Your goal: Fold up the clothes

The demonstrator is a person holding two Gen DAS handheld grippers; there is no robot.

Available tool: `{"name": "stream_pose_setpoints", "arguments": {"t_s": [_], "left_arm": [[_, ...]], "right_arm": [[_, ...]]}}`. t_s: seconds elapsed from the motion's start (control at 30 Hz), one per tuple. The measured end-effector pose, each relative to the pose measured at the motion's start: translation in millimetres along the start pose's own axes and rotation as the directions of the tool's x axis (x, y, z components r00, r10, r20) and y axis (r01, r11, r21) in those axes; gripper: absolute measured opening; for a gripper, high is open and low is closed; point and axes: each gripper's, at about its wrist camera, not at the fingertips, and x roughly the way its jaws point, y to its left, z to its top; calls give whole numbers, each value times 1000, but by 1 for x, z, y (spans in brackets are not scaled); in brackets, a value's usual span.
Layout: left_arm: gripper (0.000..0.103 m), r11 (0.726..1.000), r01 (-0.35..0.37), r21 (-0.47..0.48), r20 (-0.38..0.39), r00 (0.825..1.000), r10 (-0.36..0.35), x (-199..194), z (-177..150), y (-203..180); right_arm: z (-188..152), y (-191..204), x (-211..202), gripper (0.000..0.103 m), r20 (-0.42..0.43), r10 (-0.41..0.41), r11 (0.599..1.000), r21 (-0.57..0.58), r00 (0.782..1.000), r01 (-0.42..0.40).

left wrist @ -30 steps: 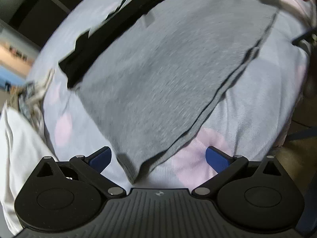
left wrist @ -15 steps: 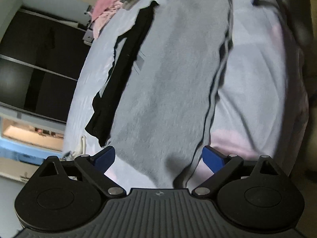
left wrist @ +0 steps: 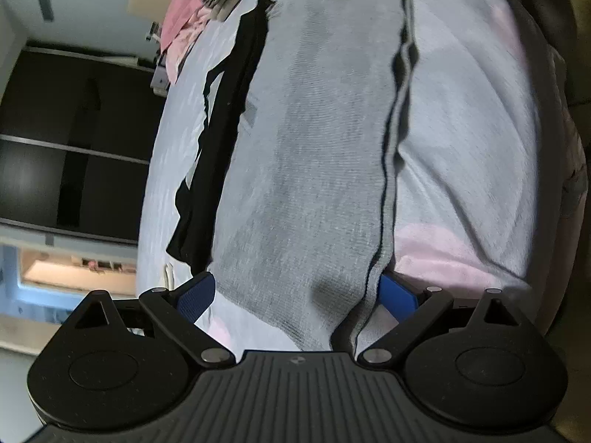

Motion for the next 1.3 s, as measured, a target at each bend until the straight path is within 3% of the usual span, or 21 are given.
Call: {"name": "stream_pose_setpoints", "arguments": {"t_s": [0.33,0.57,0.7,0.77,0.87,0.93,1.0,1.17,1.2,1.23,1.3], "left_arm": [[97,1000,3,-16,-4,1000,-3,6,1,-5],[97,1000,-12,-22,26,1000,12,7,-2,-6],[96,1000,-21,-21,27,999,22,4,-2,-7],[96,999,-27,-20,25,999,28,3,-2,-7],[88,999,-35,-10,11,999,35,3,-2,-8],[81,999,-39,-1,-1,999,39,4,-1,-9],[68,999,-44,2,-21,999,44,6,-2,-8],[59,999,-38,4,-45,998,38,12,-3,-8],[51,999,-30,14,-44,999,31,12,-2,-10],[47,999,-22,25,-43,999,23,12,-1,-11],[27,1000,-1,23,-50,999,2,11,-1,-9]], "right_arm": [[1,7,7,99,-14,-83,994,-68,996,81],[-1,13,12,96,21,-158,979,-127,987,159],[-3,21,14,57,23,-177,968,-178,984,179],[-5,23,14,55,22,-180,964,-195,983,181],[-6,26,13,47,23,-170,964,-203,985,172],[-7,28,12,35,23,-162,963,-213,986,164],[-8,30,12,35,18,-164,961,-223,986,164],[-9,31,12,35,8,-163,962,-221,987,160],[-8,32,13,32,9,-161,961,-225,987,159],[-8,32,14,21,10,-150,963,-226,989,149],[-7,31,14,9,5,-128,967,-221,992,126]]}}
